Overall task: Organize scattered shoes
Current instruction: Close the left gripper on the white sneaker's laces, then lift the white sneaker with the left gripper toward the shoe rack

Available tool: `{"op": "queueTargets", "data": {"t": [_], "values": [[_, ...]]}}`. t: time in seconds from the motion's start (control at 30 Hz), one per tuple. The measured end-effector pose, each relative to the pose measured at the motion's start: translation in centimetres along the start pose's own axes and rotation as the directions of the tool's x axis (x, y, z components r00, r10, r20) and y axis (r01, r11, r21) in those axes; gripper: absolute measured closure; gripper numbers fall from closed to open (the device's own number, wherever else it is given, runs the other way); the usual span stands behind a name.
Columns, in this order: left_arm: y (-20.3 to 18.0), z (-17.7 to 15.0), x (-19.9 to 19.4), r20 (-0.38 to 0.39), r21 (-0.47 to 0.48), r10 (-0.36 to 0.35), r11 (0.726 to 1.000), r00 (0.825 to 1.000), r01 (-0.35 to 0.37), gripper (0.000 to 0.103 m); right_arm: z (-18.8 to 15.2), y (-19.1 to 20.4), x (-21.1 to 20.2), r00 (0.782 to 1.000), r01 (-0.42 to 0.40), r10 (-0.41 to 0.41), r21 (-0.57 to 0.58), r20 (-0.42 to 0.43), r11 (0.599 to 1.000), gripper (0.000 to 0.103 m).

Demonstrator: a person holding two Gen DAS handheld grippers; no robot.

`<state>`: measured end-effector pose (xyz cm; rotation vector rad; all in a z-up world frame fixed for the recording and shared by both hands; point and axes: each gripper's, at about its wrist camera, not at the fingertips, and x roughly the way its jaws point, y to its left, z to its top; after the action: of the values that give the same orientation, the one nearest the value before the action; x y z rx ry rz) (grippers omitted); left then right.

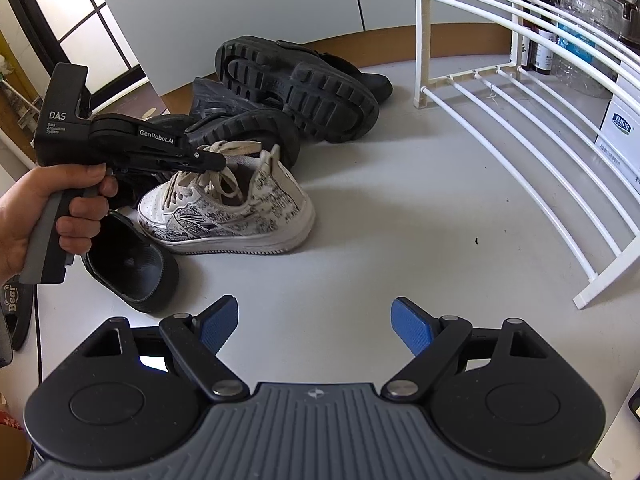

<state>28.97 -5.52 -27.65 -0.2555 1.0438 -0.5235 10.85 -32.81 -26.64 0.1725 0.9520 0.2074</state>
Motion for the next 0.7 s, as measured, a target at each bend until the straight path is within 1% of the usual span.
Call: {"op": "queueTargets", "data": {"t": [0.1,0.27,0.4,0.5,0.63,0.7], "values": [[-0.9,-0.5,0.2,-0.01,-0.019,-0.048,0.999,0.999,0.047,0.094,-0.1,0.1,0.2,1.0,0.002,-0.002,0.0,-0.003,1.0,0.015],[-3.1,-1.9,0.9,-0.033,-0.051,-0.122,0.991,0.992,0.121,0.094,-0.8,-0.3,0.5,1.0,0.011,-0.011,0.011,-0.026,1.0,0.015],[-4.8,-2.7,1.5,-0.052,-0.057,-0.168,0.985,0.984,0.165,0.094,-1.4,-1.1,0.8,0.999,0.021,-0.02,0.027,-0.05,0.999,0.018],[-6.0,-3.1,1.8,-0.068,-0.05,-0.188,0.982,0.98,0.185,0.094,-1.8,-1.5,1.0,0.998,0.025,-0.023,0.031,-0.065,0.999,0.023],[-7.1,-4.0,2.3,-0.098,-0.077,-0.212,0.976,0.972,0.205,0.094,-2.6,-2.5,1.3,0.995,0.04,-0.037,0.031,-0.095,0.999,0.03],[-7.7,-4.5,2.6,-0.106,-0.09,-0.226,0.972,0.968,0.217,0.094,-2.9,-2.9,1.6,0.993,0.05,-0.046,0.037,-0.108,0.998,0.032]]}}
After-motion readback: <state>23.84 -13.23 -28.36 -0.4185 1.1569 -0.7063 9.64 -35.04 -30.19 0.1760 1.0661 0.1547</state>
